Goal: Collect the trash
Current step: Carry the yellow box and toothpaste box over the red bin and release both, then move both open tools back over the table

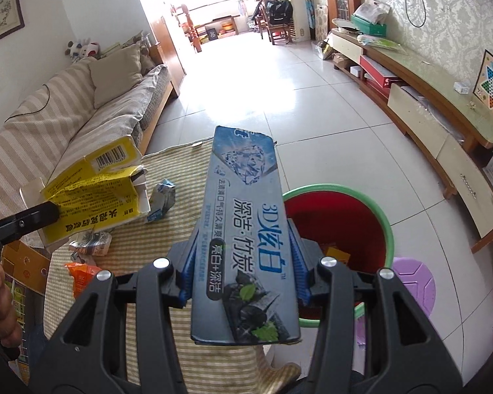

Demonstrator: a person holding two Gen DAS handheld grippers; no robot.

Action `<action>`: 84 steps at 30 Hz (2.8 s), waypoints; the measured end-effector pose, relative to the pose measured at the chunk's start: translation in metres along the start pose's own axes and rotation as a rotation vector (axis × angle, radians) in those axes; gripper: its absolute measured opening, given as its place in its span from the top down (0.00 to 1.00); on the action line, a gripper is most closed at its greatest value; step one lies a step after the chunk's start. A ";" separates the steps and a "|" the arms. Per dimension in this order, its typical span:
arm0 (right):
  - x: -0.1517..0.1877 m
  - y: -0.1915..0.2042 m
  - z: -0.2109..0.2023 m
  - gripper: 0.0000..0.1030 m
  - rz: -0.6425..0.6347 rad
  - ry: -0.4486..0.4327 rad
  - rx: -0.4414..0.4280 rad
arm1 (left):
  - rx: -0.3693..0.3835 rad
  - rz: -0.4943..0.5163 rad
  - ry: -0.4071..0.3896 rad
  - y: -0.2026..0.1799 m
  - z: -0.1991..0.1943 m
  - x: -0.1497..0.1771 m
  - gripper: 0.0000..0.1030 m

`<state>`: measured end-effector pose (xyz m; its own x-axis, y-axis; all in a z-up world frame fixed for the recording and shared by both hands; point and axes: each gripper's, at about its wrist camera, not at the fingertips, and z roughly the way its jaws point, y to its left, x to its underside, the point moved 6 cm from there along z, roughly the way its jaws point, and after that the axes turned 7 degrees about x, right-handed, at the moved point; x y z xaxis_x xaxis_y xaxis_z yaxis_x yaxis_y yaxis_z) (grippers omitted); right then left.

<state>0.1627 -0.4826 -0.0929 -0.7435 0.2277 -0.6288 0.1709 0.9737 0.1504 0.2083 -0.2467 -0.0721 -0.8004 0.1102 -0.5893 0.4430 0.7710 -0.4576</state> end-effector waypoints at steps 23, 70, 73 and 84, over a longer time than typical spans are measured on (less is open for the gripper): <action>0.016 -0.114 0.031 0.55 0.182 0.053 0.034 | -0.002 0.121 0.161 -0.092 0.126 -0.009 0.60; -0.005 0.006 0.003 0.05 0.012 0.013 0.018 | -0.204 0.003 -0.015 0.008 -0.006 -0.008 0.08; -0.003 0.033 0.002 0.05 -0.021 0.013 0.001 | -0.228 -0.021 -0.032 0.033 -0.031 0.000 0.08; 0.023 0.136 0.007 0.05 -0.140 0.039 -0.070 | -0.296 -0.144 -0.069 0.125 -0.115 0.051 0.08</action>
<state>0.1737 -0.3448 -0.0917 -0.7817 0.0884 -0.6173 0.0194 0.9929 0.1176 0.1759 -0.0723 -0.0826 -0.8124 -0.0480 -0.5811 0.1831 0.9252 -0.3324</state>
